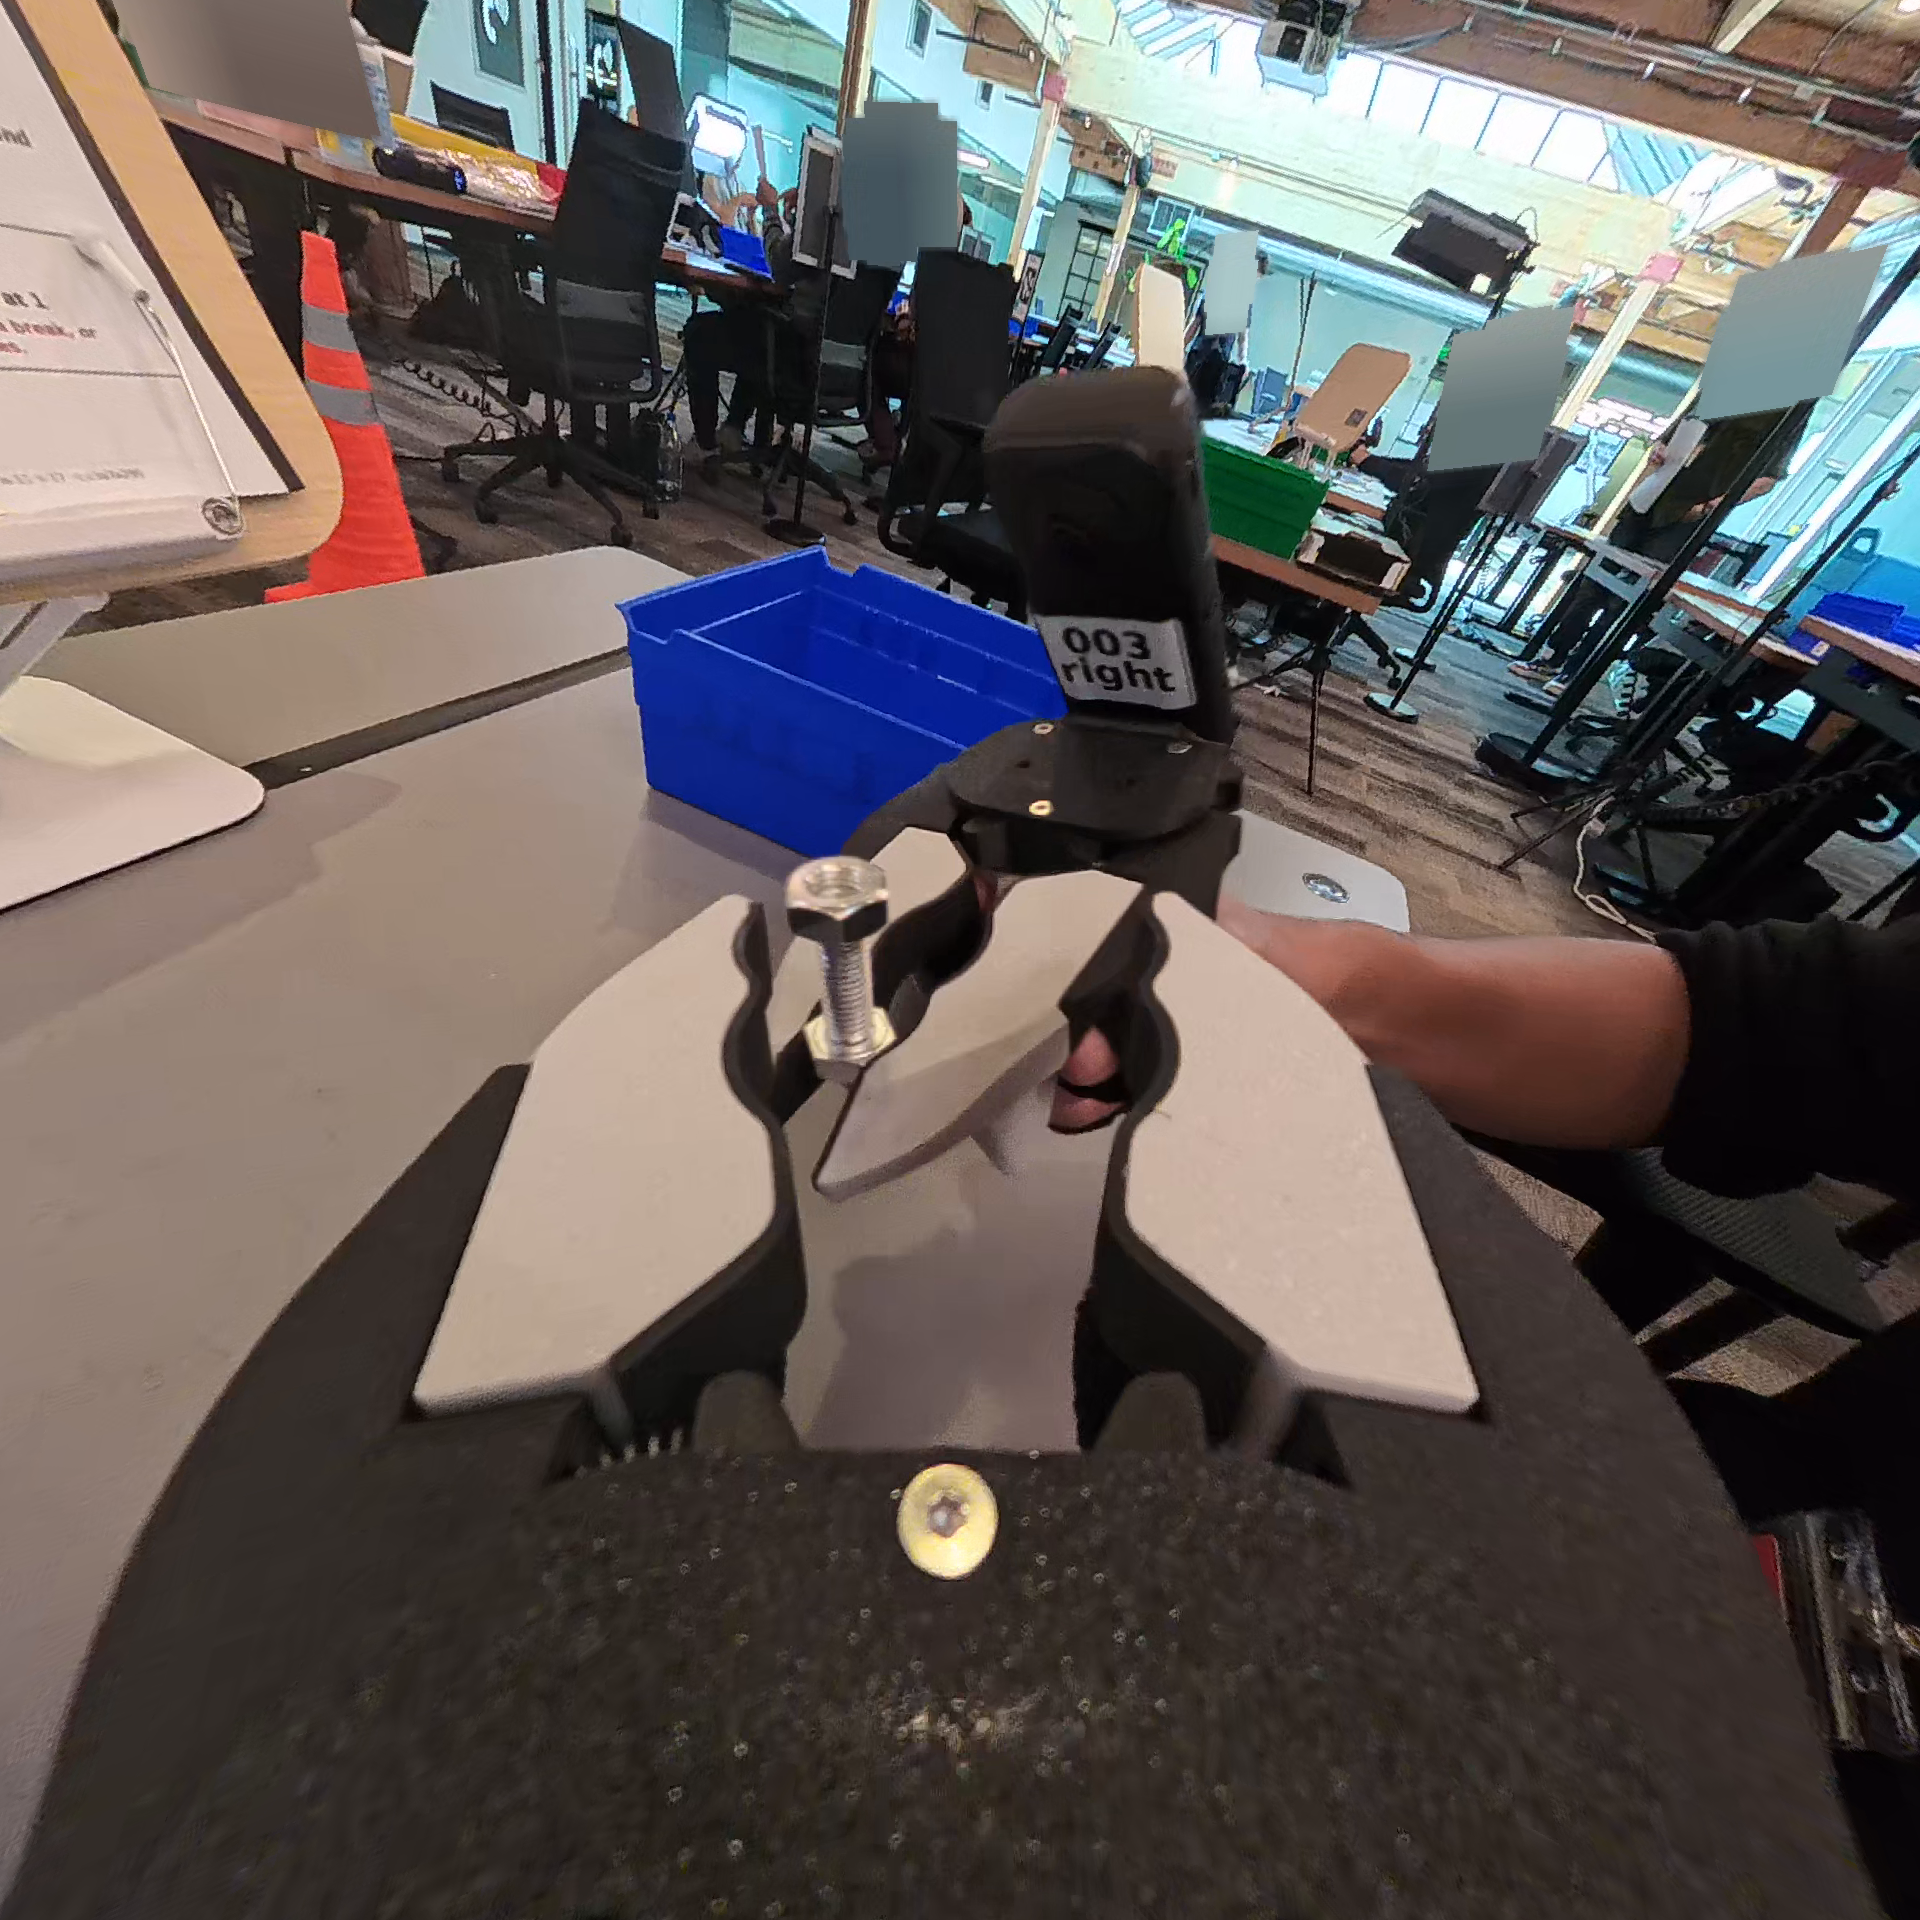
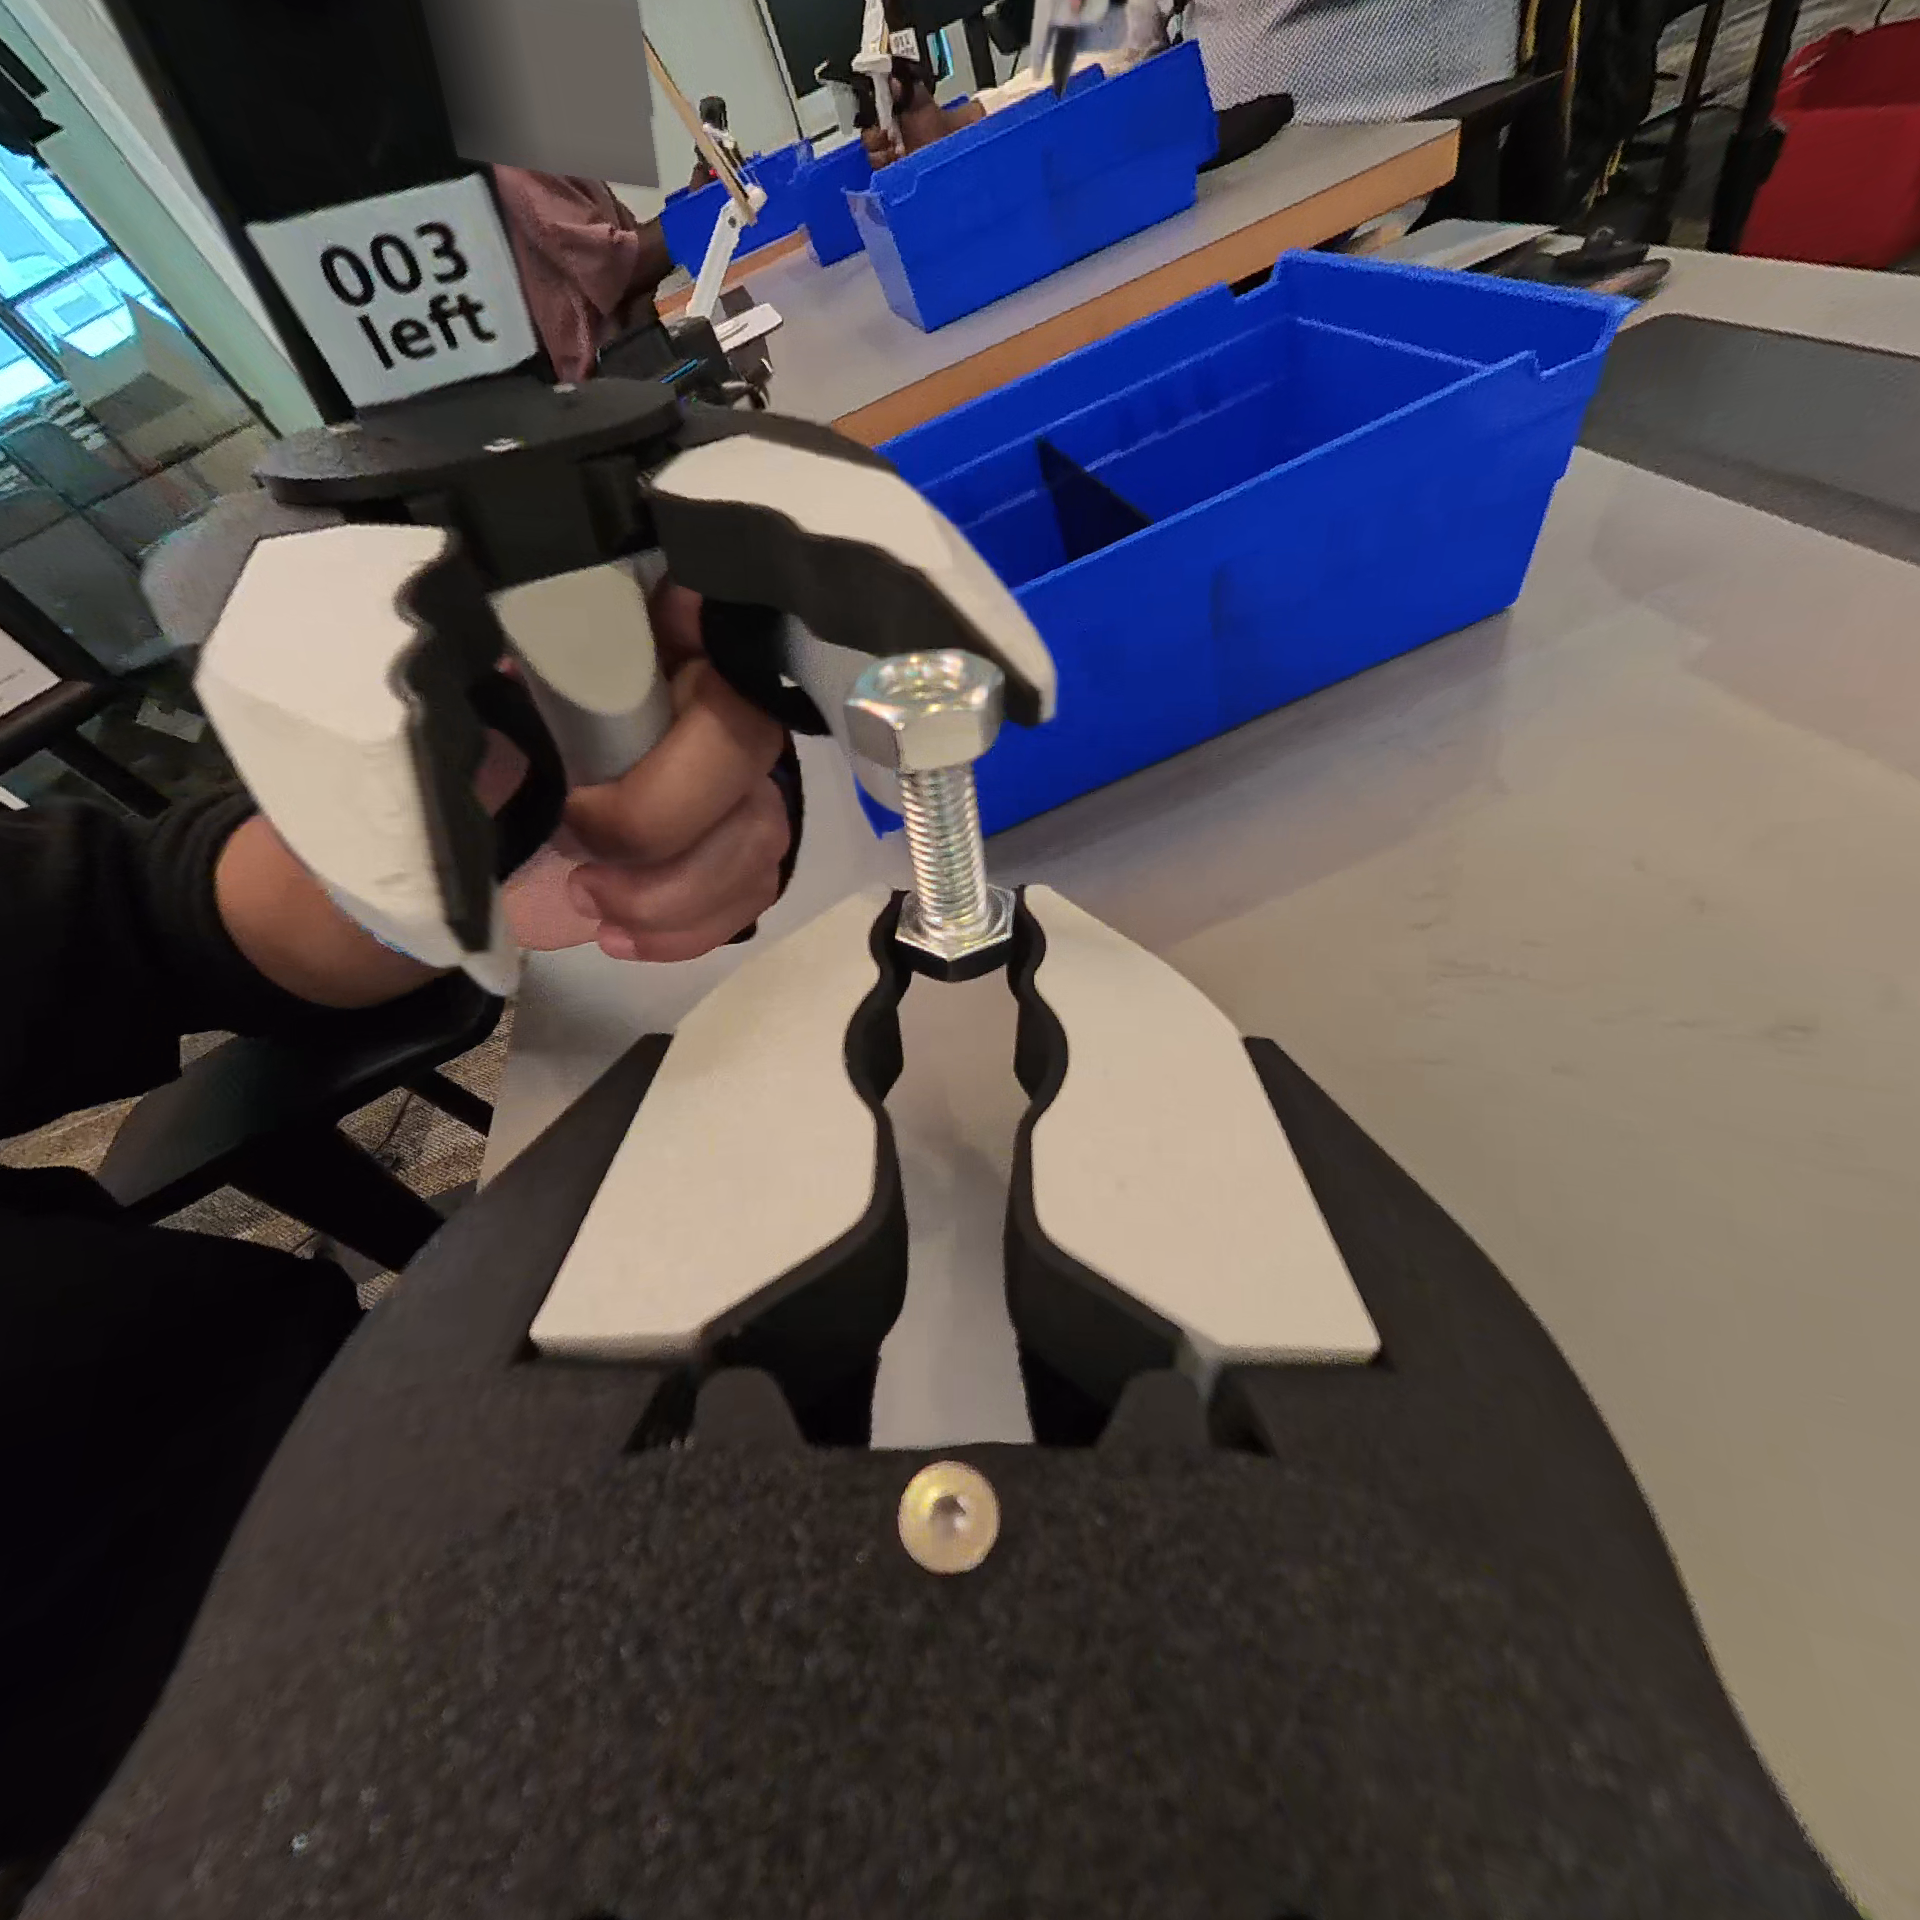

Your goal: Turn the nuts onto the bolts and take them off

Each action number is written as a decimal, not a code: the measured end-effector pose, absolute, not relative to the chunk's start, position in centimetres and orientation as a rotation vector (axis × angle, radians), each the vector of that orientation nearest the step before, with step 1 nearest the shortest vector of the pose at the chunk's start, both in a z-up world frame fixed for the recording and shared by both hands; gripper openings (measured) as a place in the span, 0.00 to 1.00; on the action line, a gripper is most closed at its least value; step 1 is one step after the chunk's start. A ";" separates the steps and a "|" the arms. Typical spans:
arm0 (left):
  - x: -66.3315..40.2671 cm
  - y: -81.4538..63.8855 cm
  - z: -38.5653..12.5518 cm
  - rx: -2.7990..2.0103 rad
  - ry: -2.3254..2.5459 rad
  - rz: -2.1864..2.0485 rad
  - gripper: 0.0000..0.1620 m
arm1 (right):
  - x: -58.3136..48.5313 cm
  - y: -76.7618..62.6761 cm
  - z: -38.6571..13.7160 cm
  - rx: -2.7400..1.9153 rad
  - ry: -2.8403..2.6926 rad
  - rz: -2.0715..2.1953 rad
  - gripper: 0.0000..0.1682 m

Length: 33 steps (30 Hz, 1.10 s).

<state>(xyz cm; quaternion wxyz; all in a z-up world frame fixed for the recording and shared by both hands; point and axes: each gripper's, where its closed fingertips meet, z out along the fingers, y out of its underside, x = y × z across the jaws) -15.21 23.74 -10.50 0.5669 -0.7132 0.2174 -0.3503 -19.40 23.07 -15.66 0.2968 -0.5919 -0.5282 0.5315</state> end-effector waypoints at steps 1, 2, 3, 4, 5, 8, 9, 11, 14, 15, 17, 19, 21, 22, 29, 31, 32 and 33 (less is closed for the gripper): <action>-15.1 23.6 -10.4 -1.668 0.512 -0.834 0.40 | -19.4 23.1 -15.7 -1.578 -1.404 1.416 0.10; -14.9 23.5 -10.3 -1.662 0.514 -0.852 0.41 | -19.6 22.8 -15.8 -1.577 -1.411 1.423 0.10; -14.7 23.5 -10.3 -1.662 0.516 -0.865 0.42 | -19.8 22.3 -15.8 -1.570 -1.425 1.431 0.10; -14.5 23.5 -10.4 -1.667 0.520 -0.869 0.43 | -20.1 21.7 -15.9 -1.562 -1.446 1.436 0.10; -14.2 23.5 -10.5 -1.672 0.532 -0.874 0.42 | -20.3 21.2 -15.9 -1.553 -1.464 1.435 0.10; -14.2 23.5 -10.7 -1.679 0.546 -0.865 0.42 | -20.3 20.6 -15.5 -1.535 -1.475 1.451 0.10; -14.5 23.5 -10.6 -1.673 0.539 -0.864 0.42 | -20.1 20.8 -15.4 -1.536 -1.468 1.448 0.11; -15.0 23.4 -10.1 -1.658 0.516 -0.873 0.42 | -19.6 21.8 -15.3 -1.547 -1.442 1.435 0.10; -15.5 23.3 -9.8 -1.649 0.504 -0.863 0.42 | -19.3 23.0 -15.5 -1.582 -1.406 1.417 0.10; -15.4 23.3 -9.9 -1.648 0.507 -0.863 0.42 | -19.4 22.9 -15.6 -1.584 -1.411 1.416 0.10; -14.9 23.2 -10.0 -1.654 0.522 -0.876 0.43 | -19.9 22.1 -15.8 -1.575 -1.441 1.416 0.10; -14.3 23.2 -10.2 -1.663 0.541 -0.880 0.44 | -20.4 20.9 -15.9 -1.558 -1.476 1.431 0.10; -14.1 23.3 -10.4 -1.672 0.558 -0.871 0.44 | -20.5 20.3 -15.8 -1.547 -1.494 1.436 0.10; -14.3 23.3 -10.4 -1.670 0.556 -0.863 0.44 | -20.4 20.4 -15.7 -1.546 -1.491 1.435 0.10; -15.5 23.1 -9.6 -1.645 0.512 -0.870 0.44 | -19.7 22.6 -15.7 -1.592 -1.414 1.435 0.10; -14.7 23.1 -9.8 -1.648 0.530 -0.887 0.44 | -20.3 21.4 -15.6 -1.572 -1.450 1.449 0.10; -14.3 23.0 -10.0 -1.651 0.544 -0.895 0.44 | -20.5 20.7 -15.6 -1.561 -1.471 1.459 0.10; -14.0 23.0 -10.2 -1.662 0.560 -0.888 0.44 | -20.7 20.0 -15.6 -1.549 -1.489 1.465 0.10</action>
